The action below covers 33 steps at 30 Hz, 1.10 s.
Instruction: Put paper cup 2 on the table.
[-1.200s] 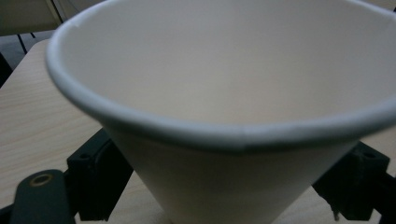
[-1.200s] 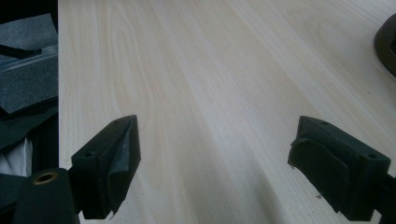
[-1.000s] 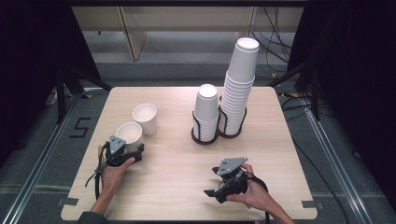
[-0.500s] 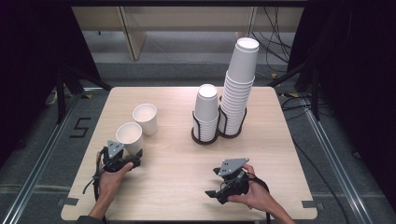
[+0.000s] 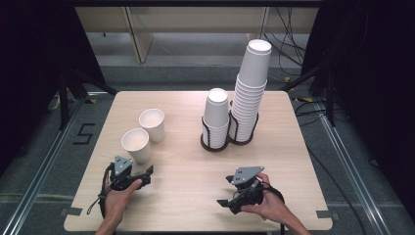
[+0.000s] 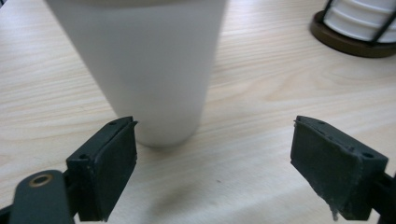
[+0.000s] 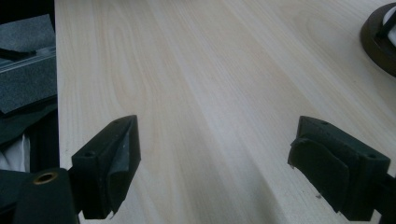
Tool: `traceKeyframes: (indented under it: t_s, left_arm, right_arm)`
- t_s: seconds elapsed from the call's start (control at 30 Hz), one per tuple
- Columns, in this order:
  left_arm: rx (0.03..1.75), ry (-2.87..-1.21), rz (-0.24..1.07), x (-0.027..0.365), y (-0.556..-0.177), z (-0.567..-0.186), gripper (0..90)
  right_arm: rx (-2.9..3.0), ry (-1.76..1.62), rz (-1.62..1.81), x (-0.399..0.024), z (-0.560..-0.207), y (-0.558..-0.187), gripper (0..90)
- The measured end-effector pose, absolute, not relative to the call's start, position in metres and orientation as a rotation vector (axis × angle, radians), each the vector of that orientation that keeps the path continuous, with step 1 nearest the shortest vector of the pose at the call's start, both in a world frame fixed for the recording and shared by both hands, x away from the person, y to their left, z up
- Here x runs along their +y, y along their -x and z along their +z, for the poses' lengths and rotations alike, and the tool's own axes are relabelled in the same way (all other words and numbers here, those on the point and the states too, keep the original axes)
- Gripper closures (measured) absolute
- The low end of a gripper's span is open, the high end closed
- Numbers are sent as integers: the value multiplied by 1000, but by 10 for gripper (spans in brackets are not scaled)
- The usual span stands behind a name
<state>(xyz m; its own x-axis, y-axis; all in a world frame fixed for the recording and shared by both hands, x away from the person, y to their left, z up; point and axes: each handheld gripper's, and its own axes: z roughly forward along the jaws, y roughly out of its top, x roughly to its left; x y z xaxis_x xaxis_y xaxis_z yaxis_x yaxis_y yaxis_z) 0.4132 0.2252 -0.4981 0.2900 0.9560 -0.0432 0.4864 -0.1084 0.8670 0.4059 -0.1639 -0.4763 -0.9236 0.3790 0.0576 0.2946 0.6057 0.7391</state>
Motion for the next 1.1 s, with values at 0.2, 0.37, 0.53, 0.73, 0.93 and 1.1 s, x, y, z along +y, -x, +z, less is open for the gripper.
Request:
traceKeyframes:
  t_s: [0.2,0.37,0.53,0.73,0.93,1.1]
  left_arm:
    - [1279,-1756,700,210,-395,-498,142]
    - [1214,-1775,658,197,-381,-496,142]
    - [1154,-1787,628,186,-367,-494,142]
    - [1086,-1807,562,172,-353,-496,142]
    - [1007,-1832,517,158,-342,-497,142]
    - [951,-1868,490,150,-333,-496,142]
  right_arm:
    - [2709,-589,1226,-167,-478,-405,160]
    - [2701,-609,1225,-169,-478,-404,160]
    - [2700,-604,1229,-170,-478,-404,160]
    - [2692,-607,1242,-171,-478,-401,160]
    - [2692,-619,1252,-177,-480,-397,160]
    - [2680,-620,1265,-183,-478,-390,159]
